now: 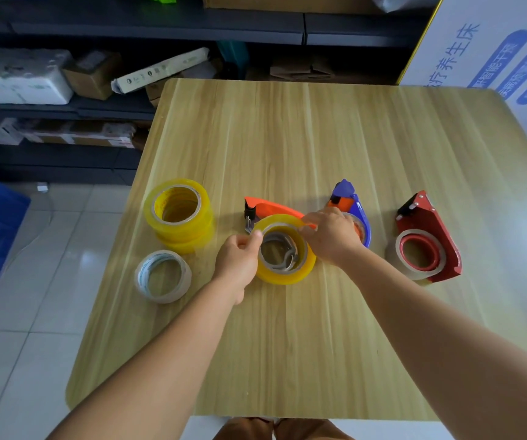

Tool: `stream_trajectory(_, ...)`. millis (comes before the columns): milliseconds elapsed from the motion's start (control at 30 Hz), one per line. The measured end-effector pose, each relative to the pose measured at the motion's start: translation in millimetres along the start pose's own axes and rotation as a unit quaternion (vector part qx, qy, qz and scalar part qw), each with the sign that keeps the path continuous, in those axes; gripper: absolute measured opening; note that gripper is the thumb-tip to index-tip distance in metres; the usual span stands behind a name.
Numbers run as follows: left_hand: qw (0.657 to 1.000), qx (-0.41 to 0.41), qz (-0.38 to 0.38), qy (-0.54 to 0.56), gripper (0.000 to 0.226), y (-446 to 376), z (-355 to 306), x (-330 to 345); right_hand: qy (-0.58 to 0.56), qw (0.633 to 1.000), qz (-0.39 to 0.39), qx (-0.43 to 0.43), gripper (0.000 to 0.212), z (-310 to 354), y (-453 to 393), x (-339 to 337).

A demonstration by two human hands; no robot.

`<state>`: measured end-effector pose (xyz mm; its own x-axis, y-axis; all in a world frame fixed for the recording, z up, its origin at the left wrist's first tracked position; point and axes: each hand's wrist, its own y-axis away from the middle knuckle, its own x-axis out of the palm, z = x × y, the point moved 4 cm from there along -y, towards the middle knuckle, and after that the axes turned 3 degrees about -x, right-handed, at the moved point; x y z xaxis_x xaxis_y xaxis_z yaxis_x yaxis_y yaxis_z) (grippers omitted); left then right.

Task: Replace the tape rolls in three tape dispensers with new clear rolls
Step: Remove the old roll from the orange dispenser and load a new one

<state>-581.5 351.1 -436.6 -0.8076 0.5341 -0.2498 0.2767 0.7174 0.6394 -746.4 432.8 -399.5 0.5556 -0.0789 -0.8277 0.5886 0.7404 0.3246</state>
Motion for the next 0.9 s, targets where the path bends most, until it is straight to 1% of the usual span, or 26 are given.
stream_trajectory(133,1.0,0.008,0.012,-0.004,0.032,-4.6,-0.3,0.2,-0.034,0.999,0.021,-0.013,0.034,2.8,-4.1,2.7)
stream_trajectory(200,1.0,0.002,0.011,-0.017,0.034,-7.4,0.3,0.4,-0.034,0.999,0.033,-0.006,0.035,2.5,-4.6,8.1)
stream_trajectory(300,0.999,-0.027,-0.004,-0.038,0.039,-9.9,5.4,0.6,-0.038,0.999,0.034,-0.001,0.034,2.8,-6.8,16.6)
stream_trajectory(367,0.997,-0.033,-0.025,-0.064,0.039,-10.5,8.6,-0.4,-0.029,0.999,0.029,-0.003,0.032,3.3,-7.7,20.7)
stream_trajectory(433,0.996,-0.03,-0.044,-0.071,0.042,-12.0,10.7,-0.8,-0.012,1.0,0.018,-0.005,0.03,4.1,-8.1,24.3)
stream_trajectory(500,0.996,-0.024,-0.059,-0.069,0.043,-13.2,11.8,-0.9,0.007,1.0,-0.013,-0.006,0.031,6.4,-5.6,25.6)
stream_trajectory(567,0.995,-0.01,-0.058,-0.083,0.046,-11.6,12.1,0.4,0.024,0.999,-0.048,-0.007,0.039,10.7,-3.1,24.7)
stream_trajectory(600,0.994,-0.003,-0.054,-0.095,0.051,-10.3,12.3,1.9,0.038,0.998,-0.053,-0.01,0.042,13.7,-2.8,25.0)
stream_trajectory(667,0.992,0.002,-0.051,-0.114,0.06,-8.5,13.1,3.9,0.068,0.997,-0.035,-0.027,0.042,19.6,-3.8,29.2)
stream_trajectory(700,0.992,0.002,-0.053,-0.116,0.06,-8.1,13.0,3.9,0.076,0.996,-0.018,-0.038,0.04,21.9,-4.7,33.1)
stream_trajectory(800,0.992,0.0,-0.064,-0.105,0.051,-8.9,11.5,2.7,0.074,0.996,0.027,-0.043,0.04,23.9,-6.0,41.8)
stream_trajectory(900,0.993,-0.001,-0.064,-0.097,0.041,-9.6,11.1,3.0,0.071,0.996,0.039,-0.026,0.039,25.0,-7.4,45.6)
